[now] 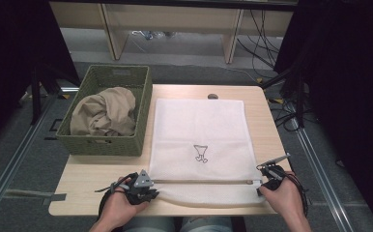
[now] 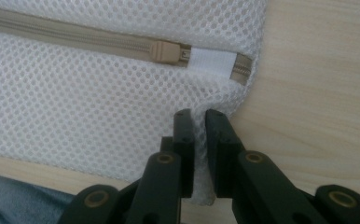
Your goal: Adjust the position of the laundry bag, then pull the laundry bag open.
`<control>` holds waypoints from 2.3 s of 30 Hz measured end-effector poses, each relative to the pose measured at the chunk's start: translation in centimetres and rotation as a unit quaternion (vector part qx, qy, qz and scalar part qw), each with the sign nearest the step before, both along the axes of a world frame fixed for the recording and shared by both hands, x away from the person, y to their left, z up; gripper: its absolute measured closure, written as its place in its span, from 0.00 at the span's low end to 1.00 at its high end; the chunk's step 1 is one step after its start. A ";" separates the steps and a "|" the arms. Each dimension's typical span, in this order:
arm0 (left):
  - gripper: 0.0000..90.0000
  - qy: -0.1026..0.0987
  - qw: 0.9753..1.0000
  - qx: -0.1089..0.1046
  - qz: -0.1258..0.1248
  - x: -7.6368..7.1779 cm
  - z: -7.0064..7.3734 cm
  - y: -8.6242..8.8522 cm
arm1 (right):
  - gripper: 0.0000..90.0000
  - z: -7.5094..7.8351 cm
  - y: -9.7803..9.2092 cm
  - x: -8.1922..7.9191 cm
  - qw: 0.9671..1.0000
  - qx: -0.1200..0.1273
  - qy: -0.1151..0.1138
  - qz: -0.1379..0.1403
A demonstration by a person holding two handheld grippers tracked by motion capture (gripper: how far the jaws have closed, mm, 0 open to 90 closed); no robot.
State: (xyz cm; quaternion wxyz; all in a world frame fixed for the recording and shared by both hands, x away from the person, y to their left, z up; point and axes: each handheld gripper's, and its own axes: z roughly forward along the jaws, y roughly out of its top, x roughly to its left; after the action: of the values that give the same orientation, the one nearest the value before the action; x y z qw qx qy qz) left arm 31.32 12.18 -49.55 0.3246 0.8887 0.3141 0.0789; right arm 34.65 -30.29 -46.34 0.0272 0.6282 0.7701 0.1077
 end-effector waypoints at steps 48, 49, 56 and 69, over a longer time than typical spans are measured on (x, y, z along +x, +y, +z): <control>0.31 -0.100 0.977 -0.150 0.109 1.1 1.7 1.5 | 0.65 3.5 -0.3 2.8 0.997 0.021 -0.066 -0.040; 0.31 -0.098 0.978 -0.153 0.106 1.1 1.6 1.5 | 0.65 3.5 -0.1 2.8 0.997 0.028 -0.054 -0.055; 0.31 -0.104 0.977 -0.148 0.113 1.2 1.7 1.8 | 0.66 3.4 -0.8 3.1 0.997 0.029 -0.059 -0.051; 0.35 -0.098 0.981 -0.149 0.081 1.5 2.6 -0.3 | 0.70 3.2 -0.9 3.3 0.998 0.033 -0.045 -0.043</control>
State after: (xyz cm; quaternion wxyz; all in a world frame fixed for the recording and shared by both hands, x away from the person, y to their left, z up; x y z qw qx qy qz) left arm 32.83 11.85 -46.95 0.4754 0.7897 0.3601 0.1440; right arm 37.93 -31.23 -43.17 0.0457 0.6559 0.7364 0.1594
